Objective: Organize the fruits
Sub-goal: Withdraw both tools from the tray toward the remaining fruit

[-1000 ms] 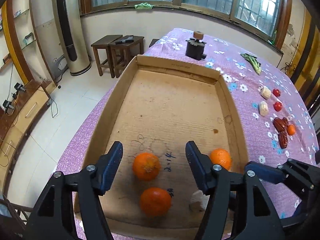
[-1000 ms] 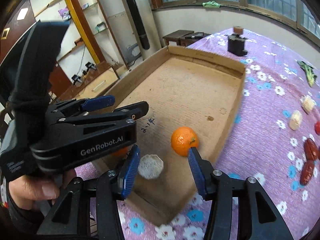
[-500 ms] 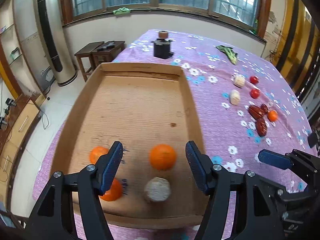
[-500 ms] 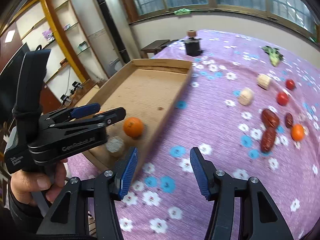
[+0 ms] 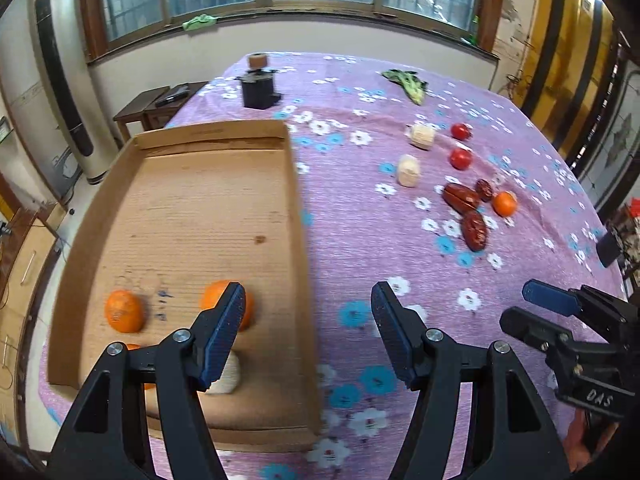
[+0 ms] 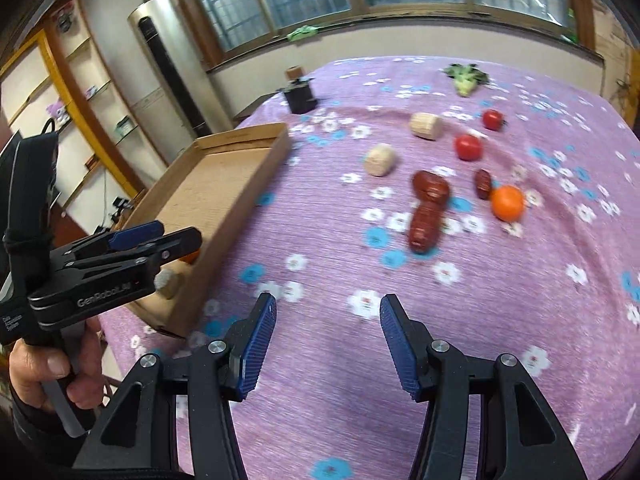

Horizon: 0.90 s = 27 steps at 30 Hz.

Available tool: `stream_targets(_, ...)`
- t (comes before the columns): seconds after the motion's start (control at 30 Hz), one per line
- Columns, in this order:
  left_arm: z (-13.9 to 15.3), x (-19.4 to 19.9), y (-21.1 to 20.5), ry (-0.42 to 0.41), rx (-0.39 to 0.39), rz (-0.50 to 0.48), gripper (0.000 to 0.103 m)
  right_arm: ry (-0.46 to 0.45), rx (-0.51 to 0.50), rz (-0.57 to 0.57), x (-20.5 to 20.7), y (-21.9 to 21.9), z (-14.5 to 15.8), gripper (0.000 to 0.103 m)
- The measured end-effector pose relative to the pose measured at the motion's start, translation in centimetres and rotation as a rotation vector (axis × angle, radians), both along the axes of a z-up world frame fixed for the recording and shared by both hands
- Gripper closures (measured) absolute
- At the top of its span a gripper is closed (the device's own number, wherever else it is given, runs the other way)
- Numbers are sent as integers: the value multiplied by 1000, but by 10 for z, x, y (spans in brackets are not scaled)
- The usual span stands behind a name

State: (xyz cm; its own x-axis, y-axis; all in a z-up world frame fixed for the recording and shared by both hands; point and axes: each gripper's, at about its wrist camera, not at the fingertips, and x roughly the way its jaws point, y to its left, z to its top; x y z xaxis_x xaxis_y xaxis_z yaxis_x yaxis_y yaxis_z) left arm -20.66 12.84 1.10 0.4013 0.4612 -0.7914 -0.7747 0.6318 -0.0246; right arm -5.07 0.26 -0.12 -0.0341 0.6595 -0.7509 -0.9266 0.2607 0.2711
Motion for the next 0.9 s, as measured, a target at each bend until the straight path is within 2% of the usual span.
stream_targets(0.47, -12, 62, -29, 7, -44, -148, 39, 27, 3, -171, 75, -25, -13, 48)
stream_targets(0.67, -18, 101, -32, -24, -98, -219, 39, -5, -1, -202, 108, -6, -10, 49)
stream_targets(0.9, -34, 140, -30, -22, -139, -263, 39, -55, -39, -170, 133, 33, -16, 50)
